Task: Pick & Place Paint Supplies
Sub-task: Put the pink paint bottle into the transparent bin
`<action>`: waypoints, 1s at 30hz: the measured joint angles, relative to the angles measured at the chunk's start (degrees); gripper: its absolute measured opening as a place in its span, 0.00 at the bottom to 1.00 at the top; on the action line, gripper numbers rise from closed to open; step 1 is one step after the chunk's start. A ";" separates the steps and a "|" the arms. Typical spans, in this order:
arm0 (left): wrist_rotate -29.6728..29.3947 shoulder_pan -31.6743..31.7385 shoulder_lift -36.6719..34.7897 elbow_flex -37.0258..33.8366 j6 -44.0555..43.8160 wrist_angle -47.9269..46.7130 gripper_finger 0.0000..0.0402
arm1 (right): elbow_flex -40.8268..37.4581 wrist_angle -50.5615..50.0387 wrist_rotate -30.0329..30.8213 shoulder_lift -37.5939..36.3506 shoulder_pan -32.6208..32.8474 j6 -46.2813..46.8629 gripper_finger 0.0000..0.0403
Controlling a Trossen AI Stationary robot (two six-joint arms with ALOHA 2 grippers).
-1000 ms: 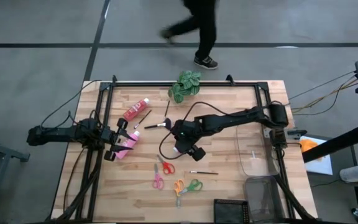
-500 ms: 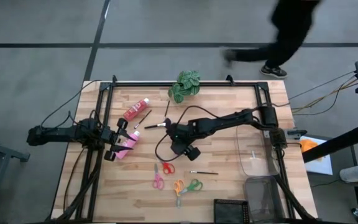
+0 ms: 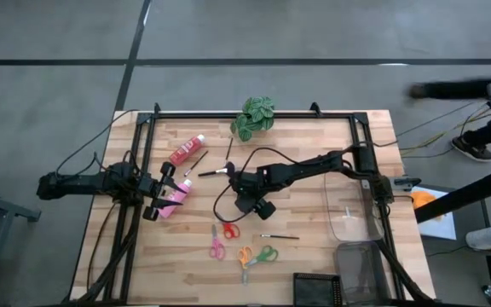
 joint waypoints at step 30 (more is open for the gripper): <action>-0.02 0.00 0.00 -0.02 -0.02 0.02 0.42 | -0.09 -0.11 4.15 0.02 0.00 -2.69 0.54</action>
